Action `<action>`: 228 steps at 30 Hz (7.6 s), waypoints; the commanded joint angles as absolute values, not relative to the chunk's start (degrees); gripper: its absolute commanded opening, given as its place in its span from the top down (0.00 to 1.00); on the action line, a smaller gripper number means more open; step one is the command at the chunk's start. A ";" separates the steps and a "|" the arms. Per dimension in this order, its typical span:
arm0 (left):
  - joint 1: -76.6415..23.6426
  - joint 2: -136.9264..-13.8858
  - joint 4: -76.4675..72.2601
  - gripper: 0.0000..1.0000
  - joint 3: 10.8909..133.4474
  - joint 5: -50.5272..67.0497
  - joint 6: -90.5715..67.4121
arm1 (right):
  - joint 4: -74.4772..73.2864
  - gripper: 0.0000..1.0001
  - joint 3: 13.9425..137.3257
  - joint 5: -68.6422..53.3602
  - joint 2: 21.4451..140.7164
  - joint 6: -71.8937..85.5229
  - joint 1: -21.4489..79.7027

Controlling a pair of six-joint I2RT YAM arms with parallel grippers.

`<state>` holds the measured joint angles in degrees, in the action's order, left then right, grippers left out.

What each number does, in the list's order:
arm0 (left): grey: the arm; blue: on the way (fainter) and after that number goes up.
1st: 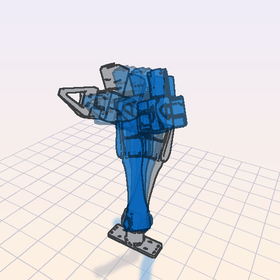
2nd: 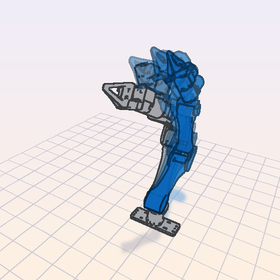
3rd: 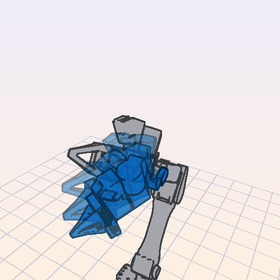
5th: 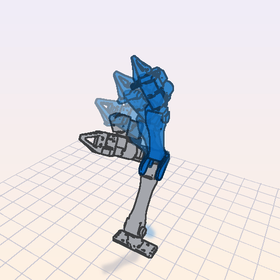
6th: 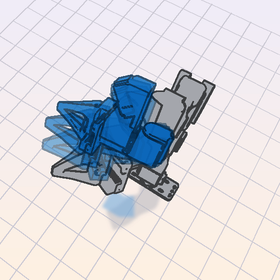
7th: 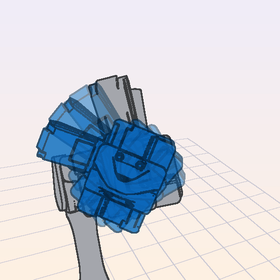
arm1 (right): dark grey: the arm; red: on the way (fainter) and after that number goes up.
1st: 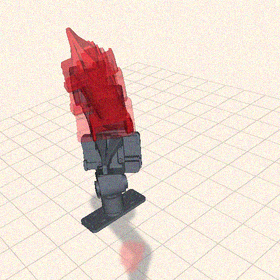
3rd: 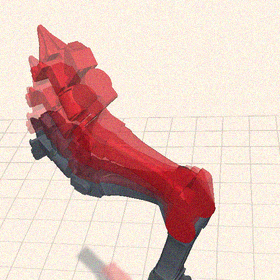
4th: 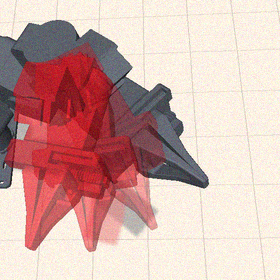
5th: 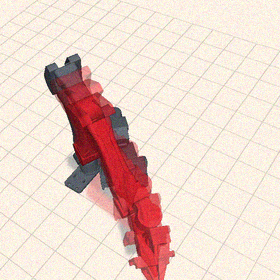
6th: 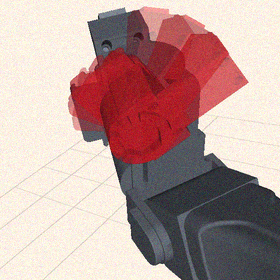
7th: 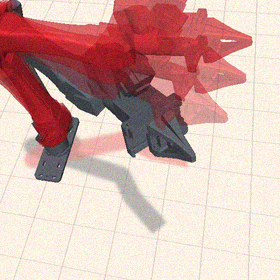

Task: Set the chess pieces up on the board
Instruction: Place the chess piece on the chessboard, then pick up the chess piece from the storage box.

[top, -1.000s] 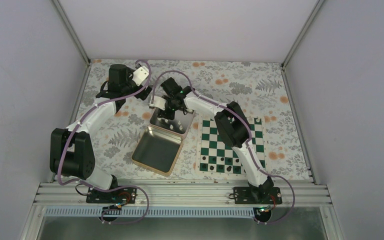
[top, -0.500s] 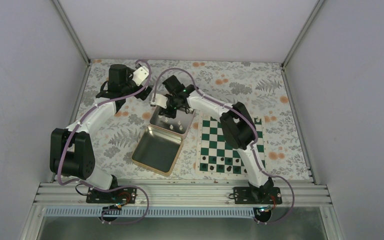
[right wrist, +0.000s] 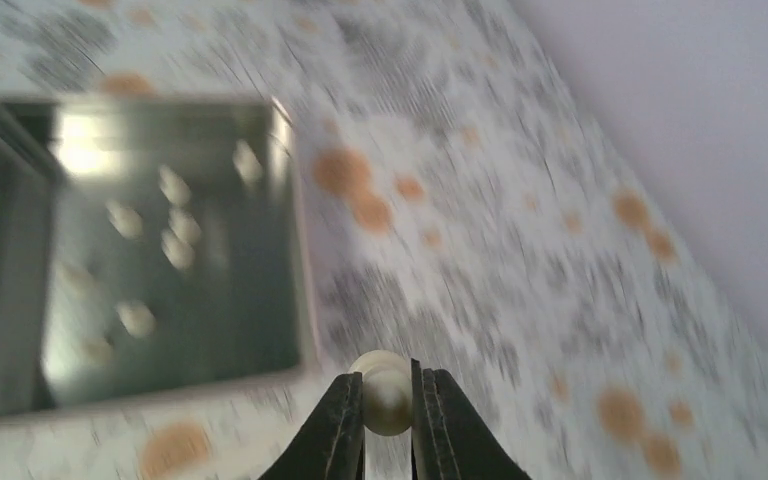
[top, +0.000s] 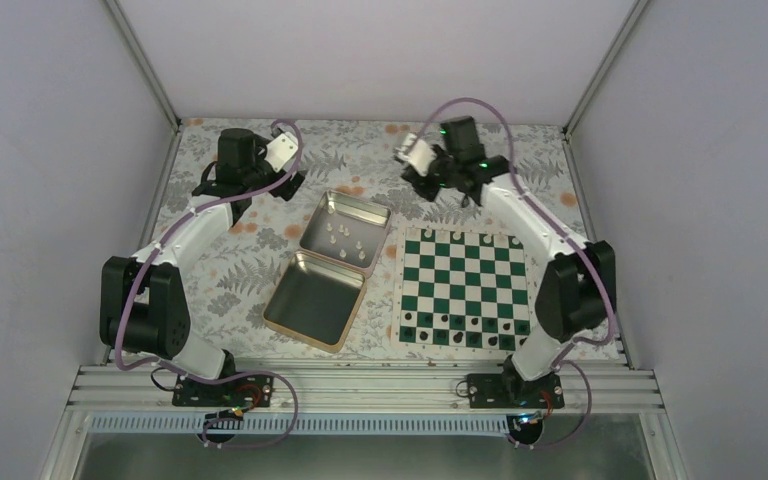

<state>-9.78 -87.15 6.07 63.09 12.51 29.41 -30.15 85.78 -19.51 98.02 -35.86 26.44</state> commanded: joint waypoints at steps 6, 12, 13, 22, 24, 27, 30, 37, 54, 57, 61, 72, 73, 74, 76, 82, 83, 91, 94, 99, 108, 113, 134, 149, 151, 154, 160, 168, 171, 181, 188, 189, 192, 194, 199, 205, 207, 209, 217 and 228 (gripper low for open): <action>-10.43 -87.89 5.70 0.00 63.94 13.41 29.69 | -25.55 0.90 65.17 -21.07 86.76 -36.51 9.36; -11.04 -88.40 5.97 0.00 64.18 13.05 29.79 | -23.65 0.90 57.18 -22.17 84.65 -38.96 1.36; -11.15 -88.50 5.98 0.00 64.27 12.99 29.75 | -23.57 0.89 56.49 -22.35 84.75 -39.51 0.60; -12.03 -89.16 5.96 0.00 64.39 12.17 30.06 | -21.61 0.88 52.05 -21.46 88.91 -42.18 -1.09; -12.14 -89.26 5.97 0.00 64.42 12.13 30.00 | -20.84 0.89 51.80 -21.74 89.60 -42.00 -1.18; -12.21 -89.43 5.93 0.00 64.52 12.07 30.05 | -20.80 0.89 52.30 -22.09 90.88 -41.98 -1.28; -12.32 -89.51 5.98 0.00 64.54 11.95 30.10 | -20.81 0.89 52.90 -22.15 92.21 -42.12 -1.24; -12.44 -89.62 5.97 0.00 64.59 11.70 30.12 | -20.31 0.88 54.18 -22.76 94.39 -42.20 -1.23; -12.48 -89.65 6.24 0.00 64.51 11.76 30.32 | -21.08 0.87 56.78 -21.98 98.15 -42.96 -1.23; -12.50 -89.57 6.14 0.00 64.44 11.75 30.41 | -21.55 0.87 56.69 -21.75 97.92 -43.38 -1.23; -12.49 -89.58 6.04 0.00 64.42 11.74 30.41 | -22.03 0.87 56.48 -21.63 97.57 -43.63 -1.22; -12.51 -89.68 5.93 0.00 64.25 11.79 30.37 | -22.82 0.87 56.06 -21.12 96.82 -44.04 -1.24; -12.53 -89.65 5.93 0.00 64.25 11.80 30.38 | -22.78 0.87 56.07 -21.16 96.77 -44.13 -1.28; -12.54 -89.67 5.97 0.00 64.31 11.78 30.41 | -22.70 0.87 56.00 -21.04 96.85 -44.19 -1.20; -12.57 -89.75 5.98 0.00 64.40 11.76 30.39 | -22.76 0.87 56.06 -21.17 97.09 -44.21 -1.22; -12.57 -89.74 6.06 0.00 64.46 11.60 30.43 | -23.14 0.86 56.00 -21.01 97.23 -44.46 -1.23; -12.57 -89.78 6.06 0.00 64.48 11.65 30.37 | -23.32 0.86 55.99 -21.01 97.09 -44.56 -1.23; -12.79 -89.85 6.01 0.00 64.44 11.51 30.42 | -23.42 0.85 55.41 -20.83 96.33 -44.84 -1.31; -12.81 -89.87 6.06 0.00 64.50 11.51 30.49 | -23.53 0.81 55.43 -21.01 96.57 -44.83 -1.19; -12.77 -89.82 5.98 0.00 64.40 11.34 30.46 | -23.98 0.65 55.61 -20.91 95.81 -45.22 -1.29; -12.88 -89.48 5.88 0.00 64.39 11.17 30.66 | -30.57 0.58 64.71 -21.66 88.91 -44.13 0.37; -12.83 -89.20 5.80 0.00 64.59 10.89 30.49 | -36.15 0.58 77.33 -21.79 92.73 -41.89 8.78; -8.32 -91.84 9.22 0.00 64.59 15.26 30.85 | -42.19 0.64 114.17 -22.94 129.63 -37.32 38.00; -8.35 -98.94 9.93 0.00 67.79 15.76 29.97 | -45.23 0.67 106.25 -18.16 128.15 -39.41 37.10; -8.35 -99.49 9.89 0.00 67.92 15.76 29.93 | -45.92 0.67 105.65 -18.82 128.15 -39.54 37.00; -8.34 -99.99 9.67 0.00 68.00 15.61 29.97 | -45.46 0.67 104.88 -19.91 128.06 -39.57 36.86; -8.35 -100.51 9.75 0.00 68.22 15.61 29.95 | -45.03 0.67 105.45 -21.23 128.93 -39.51 36.88; -8.35 -100.13 9.41 0.00 67.80 15.32 29.92 | -44.91 0.67 107.83 -22.56 131.13 -39.32 36.87; -8.36 -99.93 9.40 0.00 67.86 15.41 29.95 | -44.62 0.67 108.60 -22.72 131.93 -39.16 37.09; -8.26 -99.00 8.98 0.00 66.94 15.26 29.96 | -44.47 0.68 109.43 -22.35 133.57 -39.20 37.18; -8.27 -98.88 8.79 0.00 66.81 15.22 29.97 | -43.78 0.72 109.66 -22.91 134.46 -39.30 37.35; -8.27 -98.84 8.79 0.00 66.88 15.22 29.95 | -43.66 0.73 109.76 -22.91 134.47 -39.29 37.38; -8.26 -98.80 8.75 0.00 66.74 15.21 29.97 | -43.28 0.79 109.92 -23.22 134.55 -38.97 37.40; -8.26 -98.87 8.70 0.00 66.88 15.28 29.97 | -43.55 0.84 110.04 -23.49 134.34 -39.02 37.37; -8.26 -99.05 8.95 0.00 67.10 15.80 29.81 | -43.86 0.89 109.31 -23.89 131.90 -39.07 37.36; -8.28 -99.04 9.05 0.00 67.40 16.01 29.62 | -42.84 0.91 104.54 -23.05 124.54 -38.41 37.04; -8.35 -99.05 9.13 0.00 67.50 16.01 29.53 | -42.76 0.91 102.54 -22.50 121.69 -38.13 36.82; -8.39 -98.98 9.14 0.00 67.53 16.00 29.49 | -42.27 0.90 99.91 -21.80 118.24 -37.68 36.43; -8.69 -98.82 9.48 0.00 67.88 15.99 29.27 | -39.92 0.90 85.50 -19.45 107.35 -35.83 33.12; -9.69 -99.22 9.48 0.00 67.98 15.65 29.18 | -34.26 0.89 71.13 -21.14 100.94 -34.93 26.54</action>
